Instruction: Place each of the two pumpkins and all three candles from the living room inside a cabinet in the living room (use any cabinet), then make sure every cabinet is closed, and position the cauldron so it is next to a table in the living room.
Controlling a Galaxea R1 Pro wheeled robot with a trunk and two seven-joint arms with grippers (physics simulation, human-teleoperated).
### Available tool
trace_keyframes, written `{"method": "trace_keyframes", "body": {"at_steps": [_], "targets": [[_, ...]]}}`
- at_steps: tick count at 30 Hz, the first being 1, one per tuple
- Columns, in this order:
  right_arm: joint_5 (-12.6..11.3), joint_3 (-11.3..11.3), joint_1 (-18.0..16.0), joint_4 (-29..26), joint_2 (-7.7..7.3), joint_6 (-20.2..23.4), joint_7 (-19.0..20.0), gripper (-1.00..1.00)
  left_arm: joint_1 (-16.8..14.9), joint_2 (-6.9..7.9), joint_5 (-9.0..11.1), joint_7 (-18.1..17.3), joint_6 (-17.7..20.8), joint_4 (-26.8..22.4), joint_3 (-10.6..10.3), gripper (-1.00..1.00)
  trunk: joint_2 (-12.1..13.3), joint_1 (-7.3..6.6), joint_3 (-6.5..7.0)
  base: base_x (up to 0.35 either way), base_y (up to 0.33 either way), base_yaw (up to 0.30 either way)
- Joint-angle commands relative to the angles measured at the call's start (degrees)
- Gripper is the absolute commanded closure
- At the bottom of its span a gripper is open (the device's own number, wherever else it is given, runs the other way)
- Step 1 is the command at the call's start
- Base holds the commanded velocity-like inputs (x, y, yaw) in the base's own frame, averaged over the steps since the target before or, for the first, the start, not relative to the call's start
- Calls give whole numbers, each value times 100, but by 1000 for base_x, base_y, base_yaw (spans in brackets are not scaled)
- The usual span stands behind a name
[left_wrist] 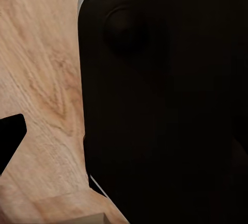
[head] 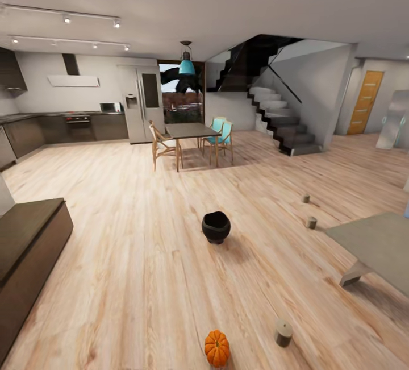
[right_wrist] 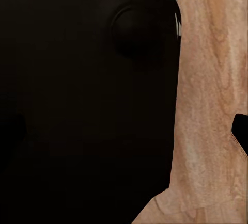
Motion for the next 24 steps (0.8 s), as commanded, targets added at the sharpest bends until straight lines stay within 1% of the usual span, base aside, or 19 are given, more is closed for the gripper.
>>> {"method": "trace_keyframes", "body": {"at_steps": [1, 6, 24], "targets": [[-2, -3, -1, 1, 1, -38, -7, -100, 2, 1, -3, -3, -38, -8, 0, -100, -2, -1, -4, -33, -4, 243], [-2, -6, -1, 6, 1, -72, -8, -100, 2, 1, -3, -3, -91, -8, 0, -100, -2, -1, -4, -12, -1, 250], [-3, -7, -1, 3, 4, -78, -42, -100, 2, 0, -3, -3, -99, -8, 0, -100, -2, -1, -4, -1, 0, 259]]}}
